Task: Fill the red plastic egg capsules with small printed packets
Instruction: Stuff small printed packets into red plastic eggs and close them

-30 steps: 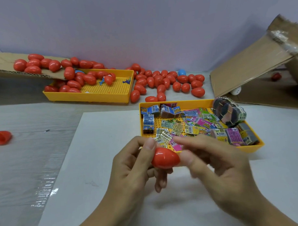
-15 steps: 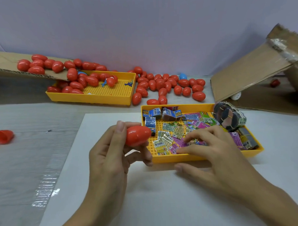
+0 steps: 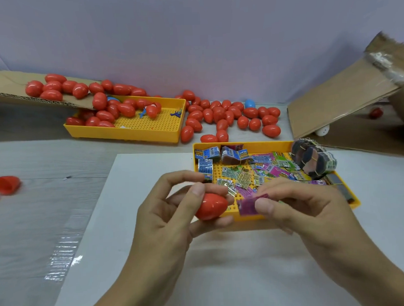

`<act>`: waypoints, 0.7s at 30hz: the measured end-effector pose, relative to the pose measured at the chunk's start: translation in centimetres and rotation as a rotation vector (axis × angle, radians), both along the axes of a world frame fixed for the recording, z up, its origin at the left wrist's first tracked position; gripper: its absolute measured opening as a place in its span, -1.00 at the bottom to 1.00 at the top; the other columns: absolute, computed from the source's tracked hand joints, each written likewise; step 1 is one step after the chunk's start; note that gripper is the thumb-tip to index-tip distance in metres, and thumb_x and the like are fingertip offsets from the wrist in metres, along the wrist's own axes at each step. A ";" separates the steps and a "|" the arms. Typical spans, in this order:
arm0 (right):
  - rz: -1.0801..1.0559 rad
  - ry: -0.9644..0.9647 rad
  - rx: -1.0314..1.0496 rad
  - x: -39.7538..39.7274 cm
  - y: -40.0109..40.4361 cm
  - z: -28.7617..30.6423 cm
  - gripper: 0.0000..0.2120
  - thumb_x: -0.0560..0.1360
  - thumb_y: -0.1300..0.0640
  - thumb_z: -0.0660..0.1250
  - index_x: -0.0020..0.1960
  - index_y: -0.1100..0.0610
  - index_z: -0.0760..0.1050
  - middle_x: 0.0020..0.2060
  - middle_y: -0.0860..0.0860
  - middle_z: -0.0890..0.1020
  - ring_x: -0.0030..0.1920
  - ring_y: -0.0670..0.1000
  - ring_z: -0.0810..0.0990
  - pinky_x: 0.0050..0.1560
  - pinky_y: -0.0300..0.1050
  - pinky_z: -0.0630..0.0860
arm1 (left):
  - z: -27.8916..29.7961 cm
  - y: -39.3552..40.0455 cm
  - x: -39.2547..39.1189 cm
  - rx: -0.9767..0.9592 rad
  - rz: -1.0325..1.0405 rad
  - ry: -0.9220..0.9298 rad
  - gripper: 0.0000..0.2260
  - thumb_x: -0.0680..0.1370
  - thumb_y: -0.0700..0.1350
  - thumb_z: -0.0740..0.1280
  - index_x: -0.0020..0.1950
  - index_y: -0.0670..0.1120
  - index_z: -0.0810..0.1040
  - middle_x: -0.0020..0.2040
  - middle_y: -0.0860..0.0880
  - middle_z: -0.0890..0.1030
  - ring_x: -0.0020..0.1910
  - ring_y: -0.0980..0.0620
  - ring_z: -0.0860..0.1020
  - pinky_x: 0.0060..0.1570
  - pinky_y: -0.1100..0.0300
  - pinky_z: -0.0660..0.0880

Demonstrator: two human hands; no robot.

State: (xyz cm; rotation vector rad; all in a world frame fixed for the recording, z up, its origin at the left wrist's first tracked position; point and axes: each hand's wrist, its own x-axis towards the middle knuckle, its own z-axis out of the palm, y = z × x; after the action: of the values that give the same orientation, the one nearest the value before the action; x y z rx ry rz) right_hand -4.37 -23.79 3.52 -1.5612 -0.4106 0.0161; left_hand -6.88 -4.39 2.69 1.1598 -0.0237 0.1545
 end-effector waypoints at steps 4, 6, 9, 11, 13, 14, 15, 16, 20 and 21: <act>0.078 0.169 0.023 -0.3 0.6 -0.4 -0.55 0.29 -0.19 0.54 -0.17 0.21 0.70 -0.22 0.07 0.62 -0.42 -0.08 0.35 -0.47 -0.26 0.26 | -0.3 0.0 -0.3 0.030 -0.065 0.004 -0.72 0.52 -0.21 0.19 -0.16 -0.12 0.71 -0.05 -0.21 0.70 0.01 -0.12 0.69 -0.16 0.12 0.65; 0.083 0.205 0.048 -0.5 0.6 -0.3 -0.61 0.34 -0.13 0.51 -0.16 0.23 0.69 -0.29 0.06 0.55 -0.41 -0.05 0.33 -0.47 -0.26 0.25 | -0.4 0.0 -0.2 0.040 -0.086 0.027 -0.70 0.48 -0.22 0.17 -0.24 -0.14 0.70 -0.06 -0.19 0.70 0.02 -0.11 0.68 -0.14 0.13 0.64; 0.077 0.269 0.081 -0.6 0.6 0.0 -0.65 0.32 -0.17 0.50 -0.25 0.13 0.67 -0.41 0.03 0.39 -0.39 -0.02 0.28 -0.46 -0.24 0.22 | -0.5 0.2 0.0 -0.006 -0.135 0.090 -0.78 0.43 -0.12 0.30 -0.25 -0.18 0.71 -0.11 -0.19 0.69 -0.06 -0.17 0.70 -0.15 0.12 0.64; 0.070 0.286 0.073 -0.7 0.8 0.1 -0.65 0.30 -0.21 0.50 -0.29 0.11 0.65 -0.42 0.02 0.37 -0.38 -0.01 0.25 -0.45 -0.20 0.18 | -0.5 0.2 -0.3 0.066 -0.163 0.089 -0.72 0.36 0.07 0.44 -0.19 -0.15 0.71 -0.12 -0.18 0.69 -0.08 -0.19 0.70 -0.12 0.10 0.64; 0.078 0.265 0.065 -0.8 1.1 0.2 -0.68 0.32 -0.19 0.48 -0.31 0.08 0.66 -0.40 -0.03 0.39 -0.37 0.02 0.22 -0.46 -0.19 0.15 | -0.4 0.0 -0.7 0.202 -0.172 0.059 -0.61 0.26 0.18 0.57 -0.11 -0.08 0.70 -0.10 -0.17 0.70 -0.08 -0.17 0.70 -0.07 0.10 0.64; 0.081 0.258 0.063 -0.9 1.2 0.3 -0.69 0.33 -0.19 0.48 -0.33 0.07 0.65 -0.40 -0.05 0.39 -0.36 0.03 0.20 -0.47 -0.20 0.14 | -0.5 -0.1 -0.9 0.242 -0.173 0.050 -0.60 0.24 0.18 0.58 -0.08 -0.05 0.69 -0.09 -0.16 0.70 -0.07 -0.15 0.70 -0.06 0.12 0.64; 0.085 0.258 0.063 -0.9 1.2 0.3 -0.67 0.32 -0.20 0.48 -0.35 0.07 0.65 -0.40 -0.06 0.38 -0.36 0.03 0.19 -0.48 -0.22 0.13 | -0.5 -0.3 -1.0 0.256 -0.173 0.041 -0.64 0.26 0.15 0.58 -0.06 -0.02 0.70 -0.09 -0.14 0.71 -0.08 -0.12 0.70 -0.06 0.15 0.63; 0.089 0.260 0.063 -1.0 1.3 0.3 -0.66 0.32 -0.20 0.48 -0.36 0.07 0.64 -0.39 -0.07 0.37 -0.37 0.01 0.19 -0.48 -0.24 0.14 | -0.5 -0.3 -1.0 0.258 -0.173 0.034 -0.69 0.28 0.10 0.55 -0.05 0.00 0.71 -0.10 -0.12 0.71 -0.09 -0.09 0.70 -0.06 0.17 0.63; 0.100 0.238 0.032 -1.0 1.3 0.4 -0.77 0.36 -0.11 0.39 -0.38 -0.01 0.66 -0.39 -0.16 0.42 -0.41 -0.09 0.24 -0.50 -0.32 0.19 | -0.7 -0.5 -0.8 0.208 -0.152 0.038 -0.74 0.36 0.04 0.48 -0.03 -0.06 0.73 -0.12 -0.18 0.71 -0.12 -0.06 0.72 -0.04 0.15 0.64; 0.100 0.238 0.031 -1.0 1.3 0.4 -0.78 0.36 -0.12 0.40 -0.36 -0.03 0.66 -0.39 -0.14 0.40 -0.41 -0.09 0.24 -0.50 -0.32 0.19 | -0.6 -0.5 -0.8 0.188 -0.146 0.035 -0.75 0.37 0.02 0.47 -0.05 -0.09 0.73 -0.12 -0.18 0.71 -0.12 -0.06 0.71 -0.05 0.14 0.64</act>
State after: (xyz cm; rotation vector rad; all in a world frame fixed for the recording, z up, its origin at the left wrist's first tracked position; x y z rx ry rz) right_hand -5.36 -22.48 3.88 -1.4862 -0.2989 0.2687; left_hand -7.68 -4.87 2.08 1.3429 -0.0930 0.0024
